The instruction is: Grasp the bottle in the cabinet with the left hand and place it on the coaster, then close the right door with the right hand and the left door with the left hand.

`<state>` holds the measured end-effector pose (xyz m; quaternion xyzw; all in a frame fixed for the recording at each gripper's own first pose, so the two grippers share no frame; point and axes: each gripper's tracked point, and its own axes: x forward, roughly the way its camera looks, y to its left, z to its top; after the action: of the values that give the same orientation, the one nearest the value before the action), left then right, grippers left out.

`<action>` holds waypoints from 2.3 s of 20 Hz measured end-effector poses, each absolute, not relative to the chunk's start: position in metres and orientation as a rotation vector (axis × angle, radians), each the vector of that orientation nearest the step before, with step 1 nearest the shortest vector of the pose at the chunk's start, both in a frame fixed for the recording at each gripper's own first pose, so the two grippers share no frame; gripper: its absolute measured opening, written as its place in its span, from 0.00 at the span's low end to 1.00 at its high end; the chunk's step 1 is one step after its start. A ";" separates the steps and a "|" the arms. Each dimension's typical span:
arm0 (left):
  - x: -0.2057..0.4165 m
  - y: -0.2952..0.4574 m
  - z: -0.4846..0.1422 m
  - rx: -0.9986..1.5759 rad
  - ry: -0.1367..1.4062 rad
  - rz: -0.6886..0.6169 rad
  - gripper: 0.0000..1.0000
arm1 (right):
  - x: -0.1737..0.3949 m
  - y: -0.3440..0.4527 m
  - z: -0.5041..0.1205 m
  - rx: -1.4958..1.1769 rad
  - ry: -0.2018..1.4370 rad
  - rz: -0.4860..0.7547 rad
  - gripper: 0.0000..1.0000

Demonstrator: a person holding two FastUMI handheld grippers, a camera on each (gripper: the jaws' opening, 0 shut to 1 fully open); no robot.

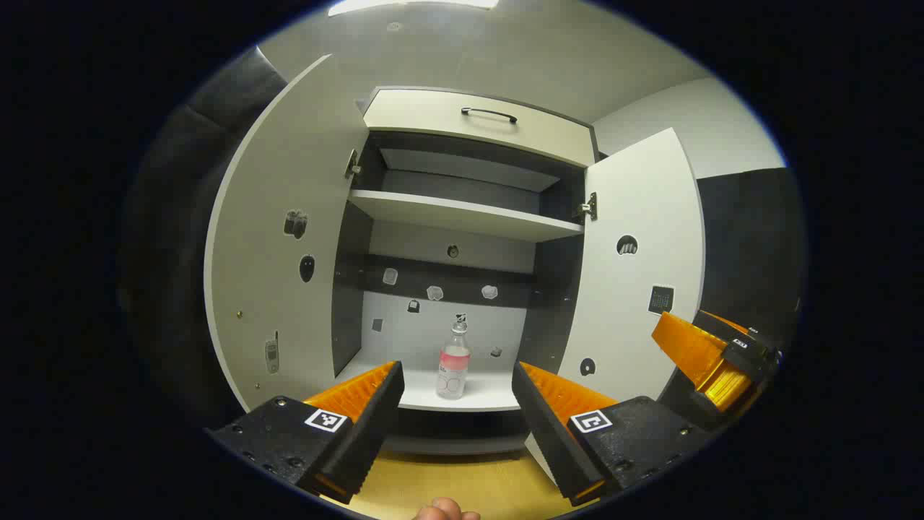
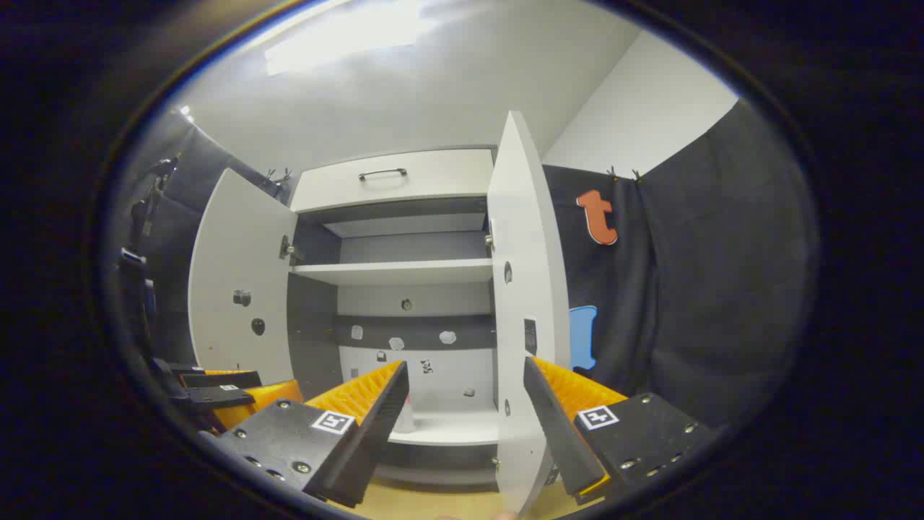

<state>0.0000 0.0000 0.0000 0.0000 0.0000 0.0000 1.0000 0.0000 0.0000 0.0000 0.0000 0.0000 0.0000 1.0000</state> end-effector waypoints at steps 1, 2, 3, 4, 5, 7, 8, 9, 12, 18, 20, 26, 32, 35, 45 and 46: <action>-0.001 0.001 0.001 0.003 -0.005 0.005 0.96 | -0.001 0.002 -0.005 0.010 0.013 0.004 0.96; -0.001 0.003 0.000 0.004 -0.004 0.010 0.96 | 0.000 0.004 -0.008 0.007 0.026 0.008 0.93; -0.002 0.004 -0.001 0.005 -0.001 0.013 0.96 | 0.001 0.001 -0.013 -0.008 0.042 0.000 0.93; -0.001 0.004 -0.001 0.005 -0.001 0.014 0.96 | 0.001 0.000 -0.014 -0.029 0.043 0.000 0.96; -0.001 0.005 -0.003 0.008 0.003 0.015 0.96 | 0.001 -0.001 -0.014 -0.048 0.034 -0.009 0.96; 0.002 0.007 -0.006 0.014 0.010 0.020 0.96 | 0.000 -0.006 -0.011 -0.054 0.022 -0.032 0.93; 0.003 0.007 -0.007 0.013 0.014 0.020 0.96 | 0.001 -0.006 -0.012 -0.040 0.029 -0.033 0.96; 0.004 0.005 -0.010 0.011 0.020 0.017 0.96 | 0.000 -0.006 -0.014 -0.026 0.036 -0.031 0.96; 0.008 0.003 -0.012 0.010 0.030 0.008 0.96 | 0.004 -0.013 -0.016 -0.054 0.046 -0.050 0.93; 0.022 0.009 -0.012 0.024 0.022 0.019 0.96 | 0.003 -0.018 -0.013 -0.048 0.041 -0.071 0.96; 0.033 0.012 -0.015 0.031 0.026 0.018 0.96 | 0.001 -0.023 -0.013 -0.048 0.045 -0.081 0.96; 0.093 0.015 -0.033 0.029 0.077 -0.006 0.97 | -0.009 -0.038 -0.006 -0.075 0.036 -0.121 0.96; 0.165 0.010 -0.066 0.033 0.211 -0.037 0.96 | -0.021 -0.075 -0.001 -0.122 0.026 -0.241 1.00; 0.205 0.007 -0.076 0.037 0.251 -0.053 0.97 | -0.025 -0.091 -0.001 -0.143 0.024 -0.306 1.00; 0.303 0.010 -0.103 0.073 0.359 -0.011 0.96 | -0.020 -0.109 -0.012 -0.156 0.046 -0.390 0.96; 0.306 0.010 -0.108 0.083 0.377 -0.006 0.96 | -0.018 -0.109 -0.012 -0.158 0.048 -0.390 0.96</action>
<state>0.3063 0.0104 -0.1078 0.0411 0.1871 -0.0028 0.9815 -0.0184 -0.1093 -0.0121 -0.0783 0.0236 -0.1935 0.9777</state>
